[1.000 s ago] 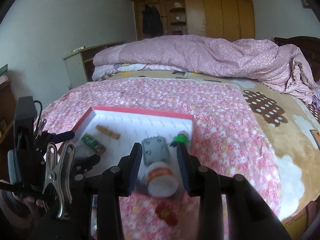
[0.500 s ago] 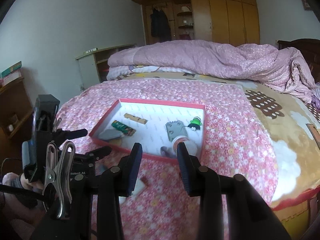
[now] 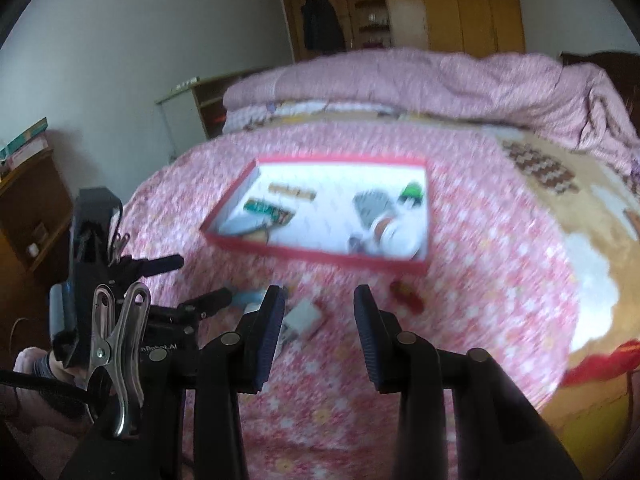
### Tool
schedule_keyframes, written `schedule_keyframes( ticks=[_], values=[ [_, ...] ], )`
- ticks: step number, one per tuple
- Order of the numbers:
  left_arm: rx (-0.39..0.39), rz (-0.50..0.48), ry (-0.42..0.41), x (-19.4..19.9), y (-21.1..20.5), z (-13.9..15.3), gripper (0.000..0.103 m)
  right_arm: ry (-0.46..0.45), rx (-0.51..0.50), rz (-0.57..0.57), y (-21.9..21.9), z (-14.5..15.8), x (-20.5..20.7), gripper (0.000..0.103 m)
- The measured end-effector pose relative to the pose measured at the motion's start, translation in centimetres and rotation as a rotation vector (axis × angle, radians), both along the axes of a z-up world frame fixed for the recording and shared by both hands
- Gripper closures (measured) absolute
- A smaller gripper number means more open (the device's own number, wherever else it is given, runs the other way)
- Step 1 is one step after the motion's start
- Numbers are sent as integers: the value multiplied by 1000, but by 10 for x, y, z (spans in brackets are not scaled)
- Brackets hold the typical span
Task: Organize rigid objects
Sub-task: 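Grasp the light blue curved tube with the left tool while the right tool grasps the white plug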
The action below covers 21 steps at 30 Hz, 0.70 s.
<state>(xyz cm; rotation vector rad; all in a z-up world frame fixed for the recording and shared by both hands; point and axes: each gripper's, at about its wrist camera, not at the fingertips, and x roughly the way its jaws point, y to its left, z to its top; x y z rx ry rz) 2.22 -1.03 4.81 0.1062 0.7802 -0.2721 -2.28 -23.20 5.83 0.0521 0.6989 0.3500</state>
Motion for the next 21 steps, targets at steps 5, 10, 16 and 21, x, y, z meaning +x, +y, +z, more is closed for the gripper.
schedule_keyframes(
  ticks=[5,10,16,21],
  values=[
    [29,19,19,3,3,-13,9,86,-13,-15,15,-32,17,66],
    [81,36,19,10,1,-23,9,139,-48,-34,30,-56,34,65],
    [128,64,-7,25,-2,-29,9,104,-56,-51,32,-63,40,59],
    [34,69,38,32,9,-29,9,123,26,-53,18,-69,42,64]
  ],
)
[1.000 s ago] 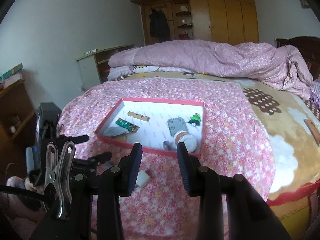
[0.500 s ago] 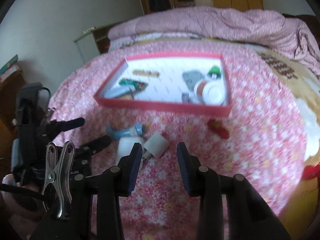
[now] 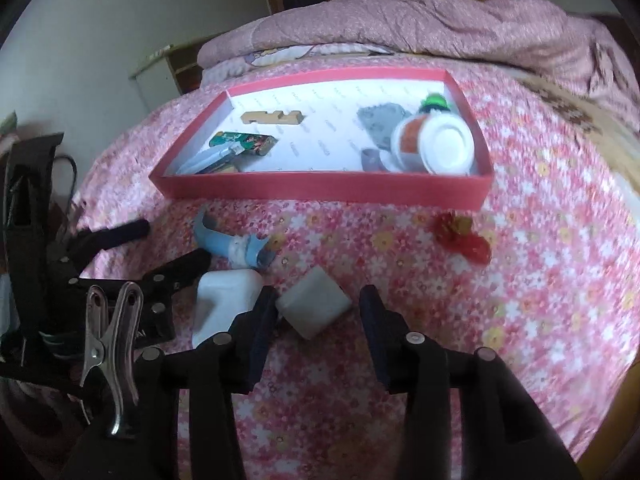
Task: Organize rigid objects
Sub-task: 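Grasp the light blue curved tube with the left tool while the right tool grasps the white plug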
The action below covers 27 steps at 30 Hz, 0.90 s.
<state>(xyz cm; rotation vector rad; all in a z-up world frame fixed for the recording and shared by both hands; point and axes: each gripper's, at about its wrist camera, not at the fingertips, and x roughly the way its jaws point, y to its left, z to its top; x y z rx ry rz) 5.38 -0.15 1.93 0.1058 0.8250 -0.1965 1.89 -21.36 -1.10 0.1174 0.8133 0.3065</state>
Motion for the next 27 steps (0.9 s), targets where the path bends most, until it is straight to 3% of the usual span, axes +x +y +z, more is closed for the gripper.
schedule_keyframes(
  ticks=[5,10,16,19,27],
  values=[
    [-92,-29,8,-4,2,11,9,-29,-30,-23,-9,2,-10,65],
    [-88,-91,-1,-5,-17,17,9,-35,-83,-49,-20,-1,-22,65],
    [-125,-105,64,4,-40,14,9,-47,-59,-54,-29,-6,-32,65],
    [-98,-96,78,7,-52,10,9,-51,-44,-51,-32,-10,-32,65],
    [20,-76,17,4,-68,-1,9,-71,9,-40,-38,-13,-36,63]
  ],
)
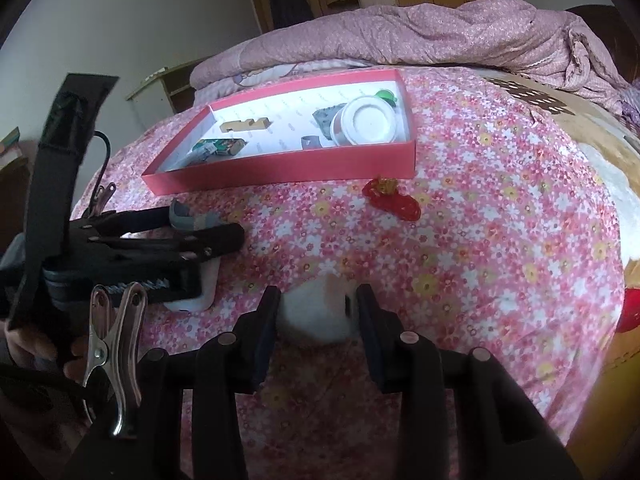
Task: Organize rigid objects
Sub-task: 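Grasp the light blue curved tube with the left tool while the right tool grasps the white plug, then carry the blue tube into the box with the left tool while the right tool carries the white plug in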
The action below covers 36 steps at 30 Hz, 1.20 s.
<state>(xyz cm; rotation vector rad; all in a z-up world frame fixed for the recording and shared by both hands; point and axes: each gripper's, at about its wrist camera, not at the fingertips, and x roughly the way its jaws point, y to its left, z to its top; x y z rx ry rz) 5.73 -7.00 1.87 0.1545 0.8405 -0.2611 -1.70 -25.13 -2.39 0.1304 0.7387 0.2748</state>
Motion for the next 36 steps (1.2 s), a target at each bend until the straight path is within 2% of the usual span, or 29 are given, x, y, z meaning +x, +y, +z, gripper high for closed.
schedule_keyframes(
  ticks=[8,9,12,15,24,27,31,36],
  values=[
    [16,4,-9,4,-3,-2,9,9,57,5,-8,0,-2,63],
    [16,6,-13,3,-3,-2,10,19,67,4,-11,0,-2,63],
    [13,24,-38,2,-1,0,23,65,107,-5,-19,2,-3,63],
    [-7,23,-42,1,3,1,26,95,134,0,-23,3,-6,62],
    [-29,7,-58,-8,11,9,26,101,90,9,-19,4,-12,62],
    [-32,4,-82,-14,15,14,26,92,69,13,-13,3,-12,57],
    [-44,11,-92,-14,19,21,26,77,26,11,-5,3,-12,56],
    [-60,31,-115,-14,26,29,26,74,46,4,-9,2,-12,58]
  ],
)
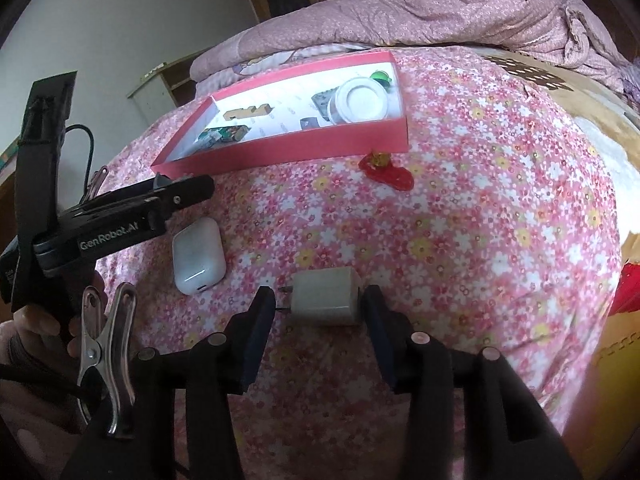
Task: Organize rigid objects
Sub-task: 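Carry the blue tube into the box with the left tool while the right tool carries the white plug in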
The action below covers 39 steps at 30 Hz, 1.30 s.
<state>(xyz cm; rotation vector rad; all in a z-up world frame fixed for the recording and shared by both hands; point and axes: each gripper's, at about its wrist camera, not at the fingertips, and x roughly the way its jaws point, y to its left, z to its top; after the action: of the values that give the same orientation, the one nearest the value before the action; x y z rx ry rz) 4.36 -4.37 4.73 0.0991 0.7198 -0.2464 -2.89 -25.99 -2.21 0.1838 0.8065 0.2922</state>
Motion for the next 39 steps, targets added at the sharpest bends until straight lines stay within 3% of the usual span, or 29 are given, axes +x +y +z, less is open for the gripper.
schedule_keyframes(
  ticks=[2,13,21,32,39],
  values=[
    [9,23,-12,3,1,3,26,1,1,-9,-2,0,0,65],
    [-24,52,-62,31,15,30,26,6,22,8,-2,2,2,65],
    [-47,52,-74,68,19,46,25,-51,46,66,1,28,19,65],
    [-70,68,2,112,24,29,25,-101,66,85,14,60,61,65],
    [-49,73,12,127,24,21,25,-103,61,98,23,62,78,65]
  ],
)
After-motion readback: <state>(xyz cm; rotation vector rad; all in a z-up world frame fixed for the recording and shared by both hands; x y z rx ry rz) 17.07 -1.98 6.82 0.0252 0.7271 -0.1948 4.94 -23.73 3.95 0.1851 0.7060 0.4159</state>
